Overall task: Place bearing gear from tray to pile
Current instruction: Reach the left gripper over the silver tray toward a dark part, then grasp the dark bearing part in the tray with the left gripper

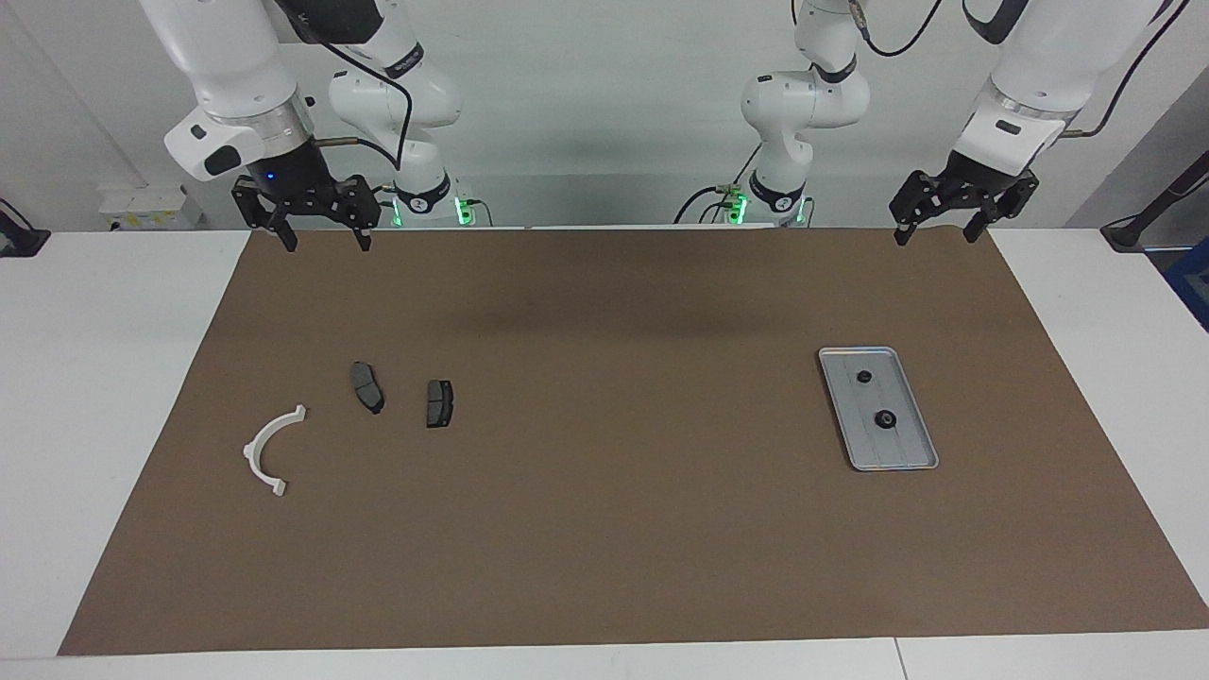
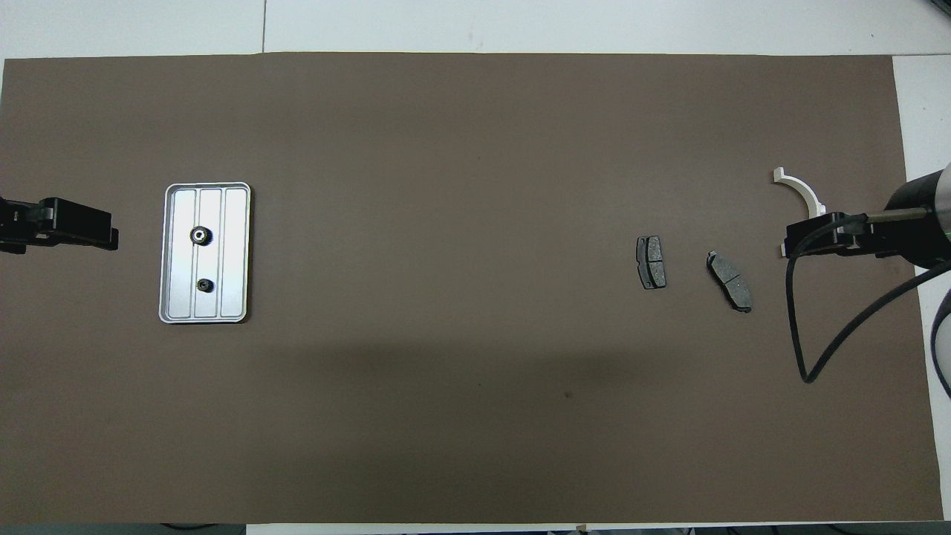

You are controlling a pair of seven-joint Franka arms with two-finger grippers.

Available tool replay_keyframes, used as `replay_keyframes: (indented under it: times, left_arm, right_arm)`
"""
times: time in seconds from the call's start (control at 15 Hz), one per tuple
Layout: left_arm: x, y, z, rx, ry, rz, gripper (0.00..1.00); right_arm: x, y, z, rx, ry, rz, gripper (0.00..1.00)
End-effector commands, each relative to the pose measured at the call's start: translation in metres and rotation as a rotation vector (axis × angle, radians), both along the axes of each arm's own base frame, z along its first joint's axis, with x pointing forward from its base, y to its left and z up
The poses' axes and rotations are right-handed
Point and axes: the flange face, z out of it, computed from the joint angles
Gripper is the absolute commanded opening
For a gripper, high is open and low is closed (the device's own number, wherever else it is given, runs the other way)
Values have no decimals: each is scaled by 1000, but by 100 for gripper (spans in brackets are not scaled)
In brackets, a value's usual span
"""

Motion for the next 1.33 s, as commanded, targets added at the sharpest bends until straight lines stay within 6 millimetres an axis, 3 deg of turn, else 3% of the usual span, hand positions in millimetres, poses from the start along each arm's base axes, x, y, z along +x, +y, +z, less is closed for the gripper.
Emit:
replay_keyframes:
  times: [0.0, 0.13, 0.27, 0.53, 0.8, 1.07, 1.27]
  left_arm:
    - [-5, -4, 4, -10, 3, -17, 100]
    - [-6, -1, 3, -8, 11, -13, 100]
    - [-14, 8, -14, -10, -6, 14, 100]
    - [-28, 27, -116, -9, -32, -30, 100]
    - [-3, 39, -198, -10, 12, -30, 99]
    - [-5, 49, -257, -10, -57, -12, 97]
    - [7, 49, -296, -11, -49, -14, 96]
  right_arm:
    - [-9, -2, 11, -4, -17, -12, 100]
    - [-9, -5, 12, -3, -19, -12, 100]
    - [-9, -4, 11, -4, -17, -11, 100]
    - [-11, -1, 12, -4, -19, -9, 100]
    - [-13, -1, 12, -6, -17, -3, 100]
    - [-16, 1, 10, -7, -13, 3, 100]
    - [-16, -4, 10, -6, -5, -8, 100]
